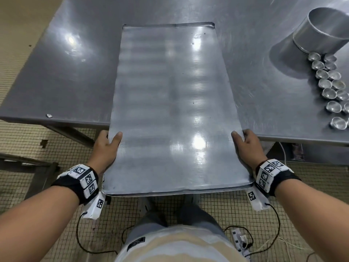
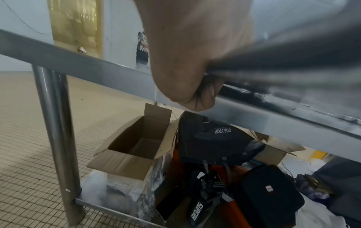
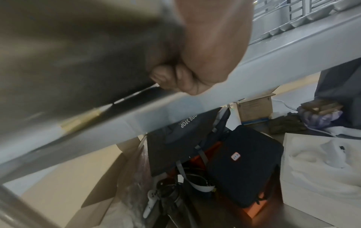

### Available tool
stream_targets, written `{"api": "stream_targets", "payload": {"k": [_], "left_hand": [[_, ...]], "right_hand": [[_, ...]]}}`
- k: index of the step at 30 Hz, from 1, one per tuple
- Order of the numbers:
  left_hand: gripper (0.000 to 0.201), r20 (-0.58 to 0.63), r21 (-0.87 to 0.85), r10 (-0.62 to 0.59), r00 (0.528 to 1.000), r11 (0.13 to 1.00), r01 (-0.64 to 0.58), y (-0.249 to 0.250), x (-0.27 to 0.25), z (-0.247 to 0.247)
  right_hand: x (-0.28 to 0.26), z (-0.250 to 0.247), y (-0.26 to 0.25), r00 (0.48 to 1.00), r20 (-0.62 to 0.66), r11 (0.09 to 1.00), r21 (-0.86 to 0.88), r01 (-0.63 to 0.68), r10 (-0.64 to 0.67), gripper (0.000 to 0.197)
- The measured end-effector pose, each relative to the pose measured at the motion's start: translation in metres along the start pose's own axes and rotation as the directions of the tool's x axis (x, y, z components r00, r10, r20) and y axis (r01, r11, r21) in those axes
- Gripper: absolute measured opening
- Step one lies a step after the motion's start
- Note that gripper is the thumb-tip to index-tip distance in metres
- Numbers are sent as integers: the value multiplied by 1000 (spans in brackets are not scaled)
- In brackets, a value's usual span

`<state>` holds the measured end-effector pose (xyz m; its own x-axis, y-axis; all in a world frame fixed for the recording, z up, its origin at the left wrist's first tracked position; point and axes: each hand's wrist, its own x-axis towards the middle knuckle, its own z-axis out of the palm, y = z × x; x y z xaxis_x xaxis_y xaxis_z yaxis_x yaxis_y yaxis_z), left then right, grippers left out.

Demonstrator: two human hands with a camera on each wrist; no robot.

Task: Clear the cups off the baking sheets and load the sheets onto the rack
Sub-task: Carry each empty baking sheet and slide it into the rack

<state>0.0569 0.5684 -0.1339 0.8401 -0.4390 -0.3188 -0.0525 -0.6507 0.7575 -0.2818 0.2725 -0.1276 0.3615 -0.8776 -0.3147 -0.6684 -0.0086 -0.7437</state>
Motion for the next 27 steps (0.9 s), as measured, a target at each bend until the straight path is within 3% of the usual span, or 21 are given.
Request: {"api": "stream_targets", "payload": {"k": [4,12,14,18,23,25,27], "left_hand": [[40,-47,-1,15,999,1000,-15,8,1,-8],[53,-230,-78,48,972,995,-68,28,-18,-33],[47,-282,-74,38,959,995,-61,35,-29,-44],[37,-412,-68,40,910,995,-74,52,-52,-75],[58,-516,-38,106,850,988,-147,47,-67,-146],[43,-561,-28,116,819,987,-159,61,-79,-166],[35,-655,-16,88,750,991,-130,68,-97,-196]], "right_hand": [[9,-14,-19,999,17,999,26,34,-35,40],[29,-30,-80,974,18,972,79,222,-224,29],[33,-30,-96,962,36,960,92,266,-270,29],[47,-23,-136,914,88,917,83,389,-396,37],[43,-1,-210,836,126,845,124,521,-534,32],[46,10,-233,812,138,822,152,548,-567,44],[39,29,-270,754,165,771,177,611,-635,47]]}}
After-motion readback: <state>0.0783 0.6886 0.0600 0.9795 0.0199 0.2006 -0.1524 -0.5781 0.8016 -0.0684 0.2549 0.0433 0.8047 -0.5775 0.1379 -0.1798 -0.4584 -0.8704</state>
